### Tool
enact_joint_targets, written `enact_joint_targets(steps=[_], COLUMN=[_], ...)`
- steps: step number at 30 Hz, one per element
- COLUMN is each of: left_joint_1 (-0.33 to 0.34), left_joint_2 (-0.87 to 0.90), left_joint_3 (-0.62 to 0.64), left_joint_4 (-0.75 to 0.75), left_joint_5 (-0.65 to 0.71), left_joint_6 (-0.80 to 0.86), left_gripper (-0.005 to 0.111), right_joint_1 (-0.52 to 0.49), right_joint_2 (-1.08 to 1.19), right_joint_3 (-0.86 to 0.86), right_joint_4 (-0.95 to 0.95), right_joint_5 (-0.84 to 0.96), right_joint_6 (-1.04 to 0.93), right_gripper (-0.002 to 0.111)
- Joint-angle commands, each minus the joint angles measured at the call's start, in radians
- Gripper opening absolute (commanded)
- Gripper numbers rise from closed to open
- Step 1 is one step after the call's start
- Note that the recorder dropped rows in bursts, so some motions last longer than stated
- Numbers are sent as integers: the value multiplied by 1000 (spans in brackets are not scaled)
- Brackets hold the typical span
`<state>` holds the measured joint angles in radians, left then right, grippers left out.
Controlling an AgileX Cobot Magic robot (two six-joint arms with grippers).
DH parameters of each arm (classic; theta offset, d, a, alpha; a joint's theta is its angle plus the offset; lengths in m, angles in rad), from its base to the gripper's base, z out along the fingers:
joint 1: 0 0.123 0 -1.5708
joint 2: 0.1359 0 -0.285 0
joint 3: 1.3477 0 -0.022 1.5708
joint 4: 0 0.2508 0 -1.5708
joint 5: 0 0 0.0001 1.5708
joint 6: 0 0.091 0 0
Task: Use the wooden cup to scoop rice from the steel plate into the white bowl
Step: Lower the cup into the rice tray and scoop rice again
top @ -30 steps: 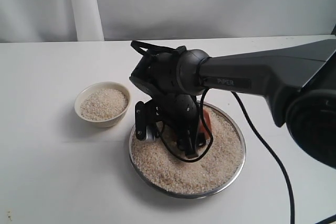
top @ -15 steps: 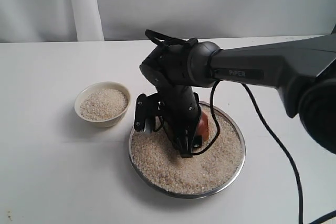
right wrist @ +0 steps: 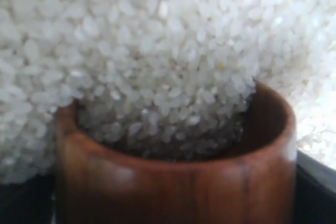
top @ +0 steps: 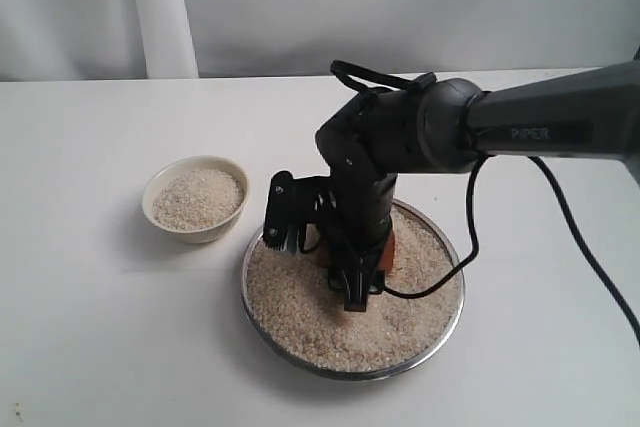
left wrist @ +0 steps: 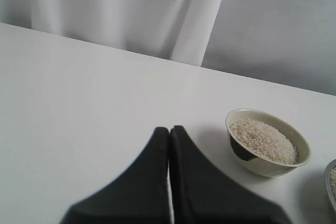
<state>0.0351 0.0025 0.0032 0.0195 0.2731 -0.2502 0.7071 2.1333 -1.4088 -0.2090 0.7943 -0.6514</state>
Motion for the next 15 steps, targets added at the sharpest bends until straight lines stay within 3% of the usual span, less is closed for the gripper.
enact_joint_targets(steps=[1,15], left_joint_1=[-5,-5], left_joint_2=[-3,-3], left_joint_3=[-3,-3], left_joint_4=[-2,-2], left_joint_5=[-6,-6], left_joint_6=[-4,-4], left_gripper=[0,0], right_joint_1=[-1,-28], right_joint_2=[18,-60], right_joint_3=[76,192], right_joint_4=[41,90], right_joint_5=[-110,-276], right_joint_6=[22,38], right_gripper=[0,0])
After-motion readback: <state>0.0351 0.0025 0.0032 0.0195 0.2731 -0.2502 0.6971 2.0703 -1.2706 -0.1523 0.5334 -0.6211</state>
